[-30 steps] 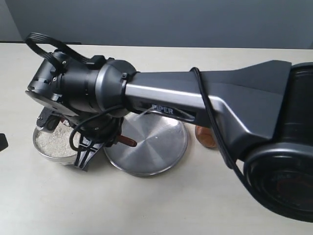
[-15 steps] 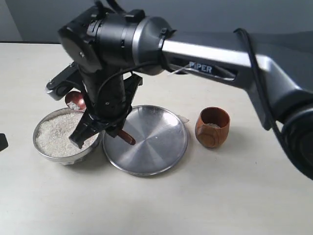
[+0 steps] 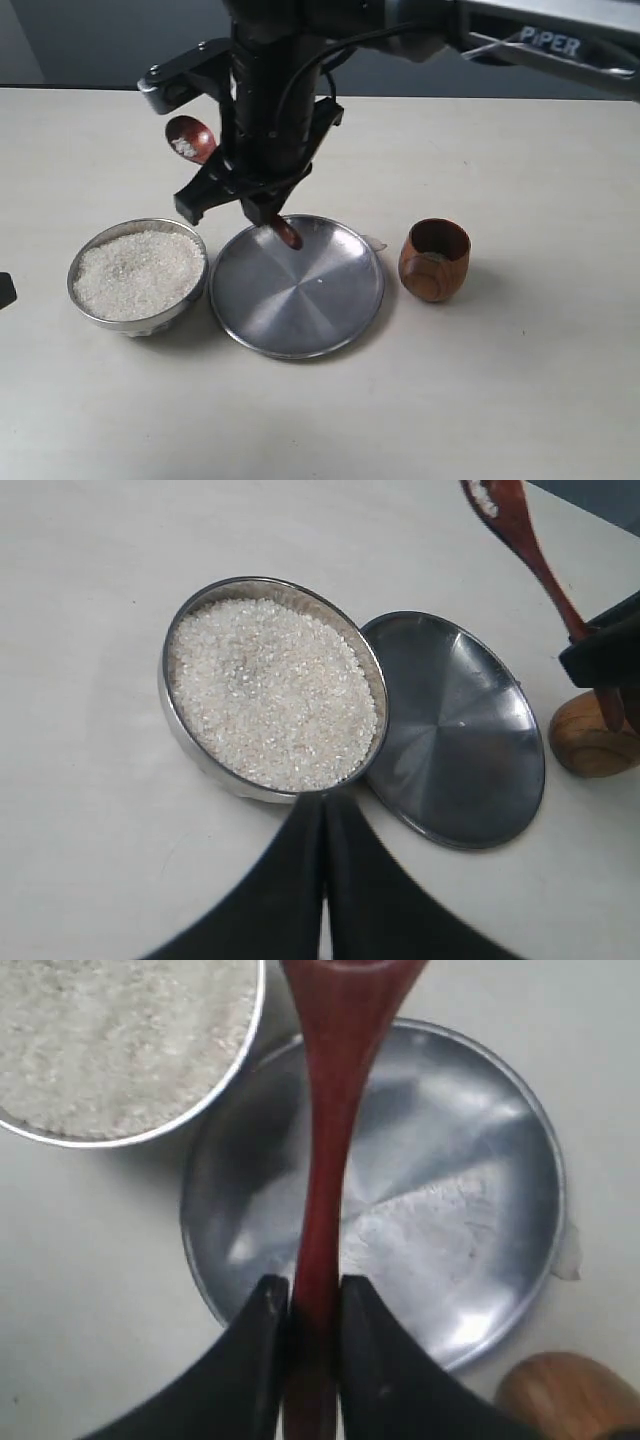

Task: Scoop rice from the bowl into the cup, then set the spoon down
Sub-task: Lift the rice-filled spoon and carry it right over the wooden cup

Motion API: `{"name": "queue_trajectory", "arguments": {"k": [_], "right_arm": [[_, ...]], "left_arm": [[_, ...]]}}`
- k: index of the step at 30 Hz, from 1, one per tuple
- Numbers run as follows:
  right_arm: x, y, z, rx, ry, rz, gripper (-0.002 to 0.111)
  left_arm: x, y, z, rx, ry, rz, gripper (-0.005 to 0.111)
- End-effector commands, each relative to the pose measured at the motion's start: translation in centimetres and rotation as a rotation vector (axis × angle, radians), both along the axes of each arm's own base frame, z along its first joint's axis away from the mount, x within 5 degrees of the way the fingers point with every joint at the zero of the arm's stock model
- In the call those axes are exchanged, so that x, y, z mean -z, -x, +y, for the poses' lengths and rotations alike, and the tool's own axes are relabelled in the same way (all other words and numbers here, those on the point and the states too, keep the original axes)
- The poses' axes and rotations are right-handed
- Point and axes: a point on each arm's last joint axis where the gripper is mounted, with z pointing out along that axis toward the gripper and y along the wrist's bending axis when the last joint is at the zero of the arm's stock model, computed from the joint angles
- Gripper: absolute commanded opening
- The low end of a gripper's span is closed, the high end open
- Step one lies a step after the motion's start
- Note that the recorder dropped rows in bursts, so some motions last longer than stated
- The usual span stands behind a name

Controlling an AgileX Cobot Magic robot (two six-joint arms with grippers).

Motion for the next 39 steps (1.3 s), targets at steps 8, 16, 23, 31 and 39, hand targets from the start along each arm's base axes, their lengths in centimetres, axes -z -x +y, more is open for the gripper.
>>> {"name": "queue_trajectory", "arguments": {"k": [8, 16, 23, 31, 39], "right_arm": [[-1.3, 0.2, -7.0, 0.093, 0.081, -0.013, -0.001], [-2.1, 1.7, -12.2, 0.162, 0.13, -0.022, -0.001], [-1.3, 3.3, -16.9, 0.218, 0.233, -0.026, -0.001], [1.4, 4.9, -19.3, 0.226, 0.34, 0.037, -0.001], [2.5, 5.0, -20.0, 0.239, 0.419, 0.027, -0.001]], "left_arm": [[-0.2, -0.1, 0.0, 0.0, 0.005, -0.01, 0.0], [-0.2, -0.1, 0.0, 0.0, 0.005, -0.01, 0.0], [-0.2, -0.1, 0.0, 0.0, 0.005, -0.01, 0.0], [-0.2, -0.1, 0.0, 0.0, 0.005, -0.01, 0.0], [-0.2, -0.1, 0.0, 0.0, 0.005, -0.01, 0.0]]}}
